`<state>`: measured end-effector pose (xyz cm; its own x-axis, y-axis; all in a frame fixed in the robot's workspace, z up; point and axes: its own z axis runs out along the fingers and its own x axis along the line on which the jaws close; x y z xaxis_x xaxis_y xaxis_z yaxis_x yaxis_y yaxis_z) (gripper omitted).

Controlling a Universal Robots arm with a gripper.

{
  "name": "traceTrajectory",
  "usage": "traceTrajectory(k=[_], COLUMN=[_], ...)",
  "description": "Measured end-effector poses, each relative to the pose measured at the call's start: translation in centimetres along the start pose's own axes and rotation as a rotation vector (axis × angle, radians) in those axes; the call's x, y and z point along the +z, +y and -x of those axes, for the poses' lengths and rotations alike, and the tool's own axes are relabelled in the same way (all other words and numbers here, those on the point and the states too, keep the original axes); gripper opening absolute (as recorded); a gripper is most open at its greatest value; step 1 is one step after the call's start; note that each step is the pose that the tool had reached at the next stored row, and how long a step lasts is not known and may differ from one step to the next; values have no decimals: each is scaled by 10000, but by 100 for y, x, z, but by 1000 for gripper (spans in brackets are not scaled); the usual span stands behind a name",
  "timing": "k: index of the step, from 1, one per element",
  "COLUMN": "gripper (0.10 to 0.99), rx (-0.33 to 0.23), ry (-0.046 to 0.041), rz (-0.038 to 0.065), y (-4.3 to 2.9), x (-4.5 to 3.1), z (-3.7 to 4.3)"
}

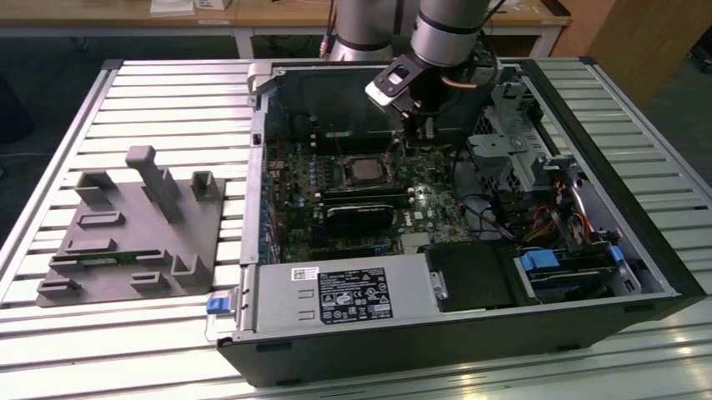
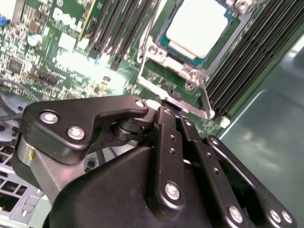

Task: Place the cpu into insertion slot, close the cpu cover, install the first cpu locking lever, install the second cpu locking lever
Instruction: 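Close the cpu cover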

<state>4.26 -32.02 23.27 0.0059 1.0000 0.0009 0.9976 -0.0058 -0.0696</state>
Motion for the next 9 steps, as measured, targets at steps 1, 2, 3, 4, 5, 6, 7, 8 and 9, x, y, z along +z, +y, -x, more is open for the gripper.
traceTrajectory(k=[1,2,3,4,5,6,7,8,9], gripper=[106,106,106,106,106,106,106,106,106], rx=[-1,-1,-1,0,0,-1,-1,0,0], ry=[0,1,0,0,1,0,0,1,1], rz=[6,11,15,21,27,34,40,47,54], y=[-23,-44,-65,-88,-112,-139,-164,-190,-217], x=[2,3,5,6,8,10,11,13,15], z=[0,0,0,0,1,1,1,1,1])
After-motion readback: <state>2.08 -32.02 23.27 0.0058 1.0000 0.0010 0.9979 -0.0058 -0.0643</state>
